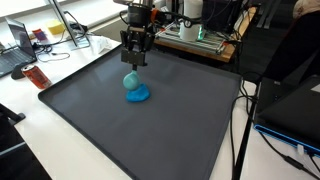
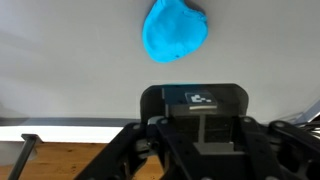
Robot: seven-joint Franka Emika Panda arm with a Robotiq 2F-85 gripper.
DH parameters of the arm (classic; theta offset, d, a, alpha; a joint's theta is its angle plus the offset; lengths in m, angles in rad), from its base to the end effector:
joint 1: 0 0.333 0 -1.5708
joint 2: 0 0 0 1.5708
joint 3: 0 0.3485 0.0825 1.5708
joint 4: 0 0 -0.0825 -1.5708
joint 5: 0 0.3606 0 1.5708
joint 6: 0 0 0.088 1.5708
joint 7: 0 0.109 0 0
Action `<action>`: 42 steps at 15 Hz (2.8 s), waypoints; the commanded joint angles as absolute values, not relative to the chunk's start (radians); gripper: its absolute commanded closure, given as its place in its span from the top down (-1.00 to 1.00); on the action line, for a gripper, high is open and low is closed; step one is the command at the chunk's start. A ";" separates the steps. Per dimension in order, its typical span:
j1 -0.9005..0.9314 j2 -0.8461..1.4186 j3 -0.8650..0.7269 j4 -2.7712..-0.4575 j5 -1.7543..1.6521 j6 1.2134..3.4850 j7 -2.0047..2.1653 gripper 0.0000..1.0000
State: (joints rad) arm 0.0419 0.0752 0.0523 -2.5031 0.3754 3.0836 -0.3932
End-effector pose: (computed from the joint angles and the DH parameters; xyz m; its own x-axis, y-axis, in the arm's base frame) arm 0.4963 0.0167 0.3576 0.8673 0.0983 0.4880 0.1202 -0.9927 -0.0135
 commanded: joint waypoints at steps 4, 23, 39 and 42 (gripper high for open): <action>0.162 0.073 -0.159 -2.561 -0.040 3.173 -0.044 -0.57; 0.440 0.137 -0.458 -2.420 -0.496 3.079 0.428 -0.57; 0.427 0.173 -0.081 -2.183 -0.698 2.440 0.962 -0.57; 0.356 0.204 -0.005 -2.105 -0.664 2.367 0.947 -0.57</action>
State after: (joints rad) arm 0.4281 0.1631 -0.0793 -2.1917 -0.7131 2.4375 0.9546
